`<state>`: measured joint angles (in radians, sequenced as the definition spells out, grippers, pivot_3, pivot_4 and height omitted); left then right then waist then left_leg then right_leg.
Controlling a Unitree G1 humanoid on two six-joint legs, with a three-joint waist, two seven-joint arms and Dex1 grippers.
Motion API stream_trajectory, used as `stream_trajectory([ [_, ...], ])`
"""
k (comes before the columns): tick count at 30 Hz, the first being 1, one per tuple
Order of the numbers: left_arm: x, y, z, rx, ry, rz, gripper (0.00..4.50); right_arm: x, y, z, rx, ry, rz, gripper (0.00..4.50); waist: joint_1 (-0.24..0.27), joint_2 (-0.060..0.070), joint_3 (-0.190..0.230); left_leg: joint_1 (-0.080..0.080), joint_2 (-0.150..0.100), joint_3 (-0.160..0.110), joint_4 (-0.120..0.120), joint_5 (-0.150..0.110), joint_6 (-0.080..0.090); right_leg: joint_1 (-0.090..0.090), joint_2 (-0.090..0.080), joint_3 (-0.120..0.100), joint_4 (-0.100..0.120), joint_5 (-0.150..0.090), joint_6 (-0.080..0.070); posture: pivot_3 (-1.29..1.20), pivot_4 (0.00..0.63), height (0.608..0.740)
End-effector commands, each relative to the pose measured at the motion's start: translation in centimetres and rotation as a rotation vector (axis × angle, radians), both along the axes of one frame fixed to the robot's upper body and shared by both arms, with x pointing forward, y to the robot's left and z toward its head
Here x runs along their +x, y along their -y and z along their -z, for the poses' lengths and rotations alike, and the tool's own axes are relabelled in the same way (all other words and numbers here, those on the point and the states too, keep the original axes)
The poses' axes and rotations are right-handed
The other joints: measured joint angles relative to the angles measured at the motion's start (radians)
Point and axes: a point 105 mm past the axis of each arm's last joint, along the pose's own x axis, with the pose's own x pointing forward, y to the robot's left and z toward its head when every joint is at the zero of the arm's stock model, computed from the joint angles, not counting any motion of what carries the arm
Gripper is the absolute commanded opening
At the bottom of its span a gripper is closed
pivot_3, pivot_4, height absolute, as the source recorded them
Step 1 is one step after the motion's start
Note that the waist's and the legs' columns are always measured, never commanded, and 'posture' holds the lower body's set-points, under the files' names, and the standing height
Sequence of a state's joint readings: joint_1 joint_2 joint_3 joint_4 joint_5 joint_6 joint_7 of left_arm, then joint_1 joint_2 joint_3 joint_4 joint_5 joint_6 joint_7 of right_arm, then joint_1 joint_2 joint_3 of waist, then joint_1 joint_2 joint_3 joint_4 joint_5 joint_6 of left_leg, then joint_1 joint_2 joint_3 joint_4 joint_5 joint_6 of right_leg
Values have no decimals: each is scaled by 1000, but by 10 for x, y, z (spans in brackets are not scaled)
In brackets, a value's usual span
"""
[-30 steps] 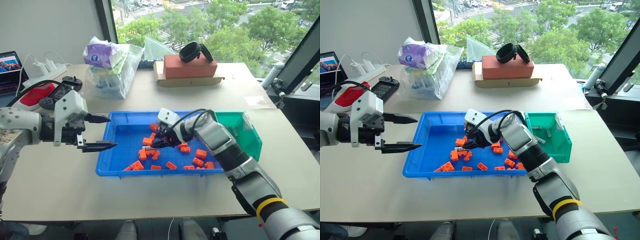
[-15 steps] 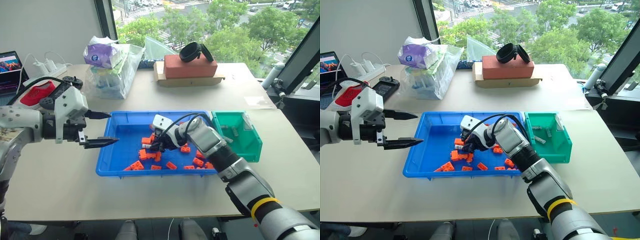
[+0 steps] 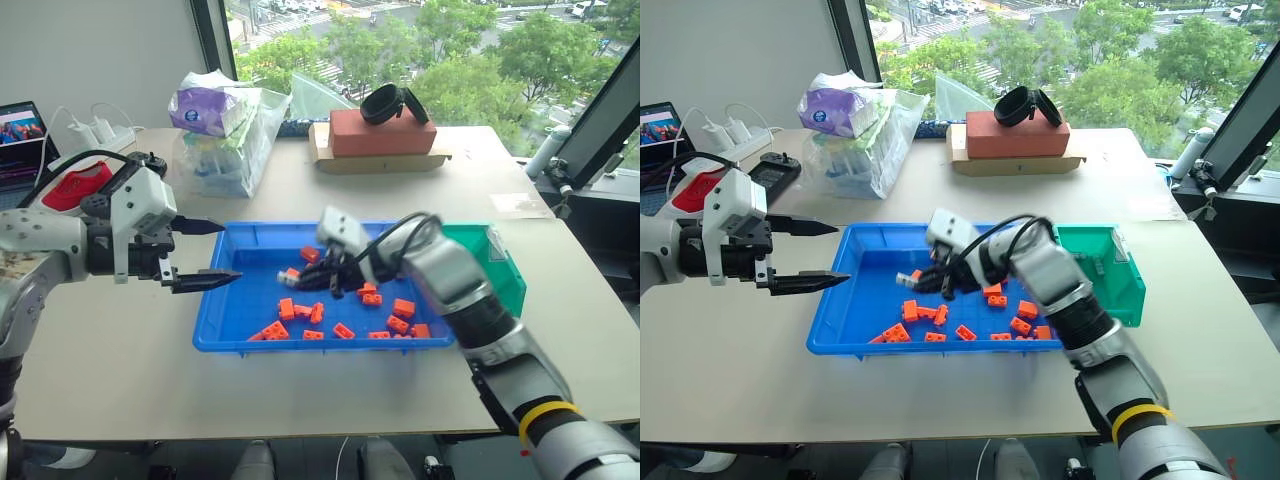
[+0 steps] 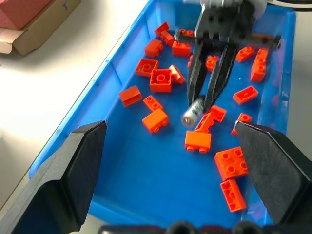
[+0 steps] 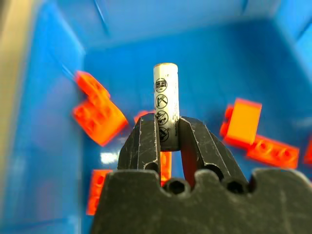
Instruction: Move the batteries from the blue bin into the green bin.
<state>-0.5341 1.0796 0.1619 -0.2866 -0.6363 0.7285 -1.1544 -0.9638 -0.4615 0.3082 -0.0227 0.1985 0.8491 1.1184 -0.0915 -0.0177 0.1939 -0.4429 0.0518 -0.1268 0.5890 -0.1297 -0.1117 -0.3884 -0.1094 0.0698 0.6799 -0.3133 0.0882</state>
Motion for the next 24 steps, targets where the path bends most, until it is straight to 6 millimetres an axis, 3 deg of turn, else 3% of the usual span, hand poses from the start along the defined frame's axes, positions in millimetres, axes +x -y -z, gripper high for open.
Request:
stream_trajectory([
  [1,0,9,-7,-22,0,56,4500,3,52,-37,17,87,157,282,10,0,0,0,0,0,0,0,0,0,0,0,-1,0,0,0,150,740],
  [5,3,19,-13,-51,10,113,4500,9,103,-48,-43,129,344,282,23,0,0,0,0,1,0,0,1,0,0,0,-2,0,0,0,150,740],
  [8,6,32,-20,-121,2,179,4500,18,164,-52,-128,160,592,282,19,0,0,0,0,1,0,-1,1,0,0,1,-2,0,0,0,150,740],
  [12,10,48,-17,-173,-15,237,4500,15,216,-47,-218,152,792,282,21,0,0,-1,0,1,1,-1,1,0,0,1,-3,0,0,0,150,740],
  [16,14,65,-24,-234,0,277,4500,17,235,-29,-231,94,899,282,16,0,0,-1,0,2,1,-1,2,0,0,1,-3,0,0,0,150,740],
  [24,16,88,-29,-266,16,329,4500,19,239,6,-239,-9,960,282,19,0,0,-1,0,2,2,-1,1,0,0,1,-3,0,0,0,150,740],
])
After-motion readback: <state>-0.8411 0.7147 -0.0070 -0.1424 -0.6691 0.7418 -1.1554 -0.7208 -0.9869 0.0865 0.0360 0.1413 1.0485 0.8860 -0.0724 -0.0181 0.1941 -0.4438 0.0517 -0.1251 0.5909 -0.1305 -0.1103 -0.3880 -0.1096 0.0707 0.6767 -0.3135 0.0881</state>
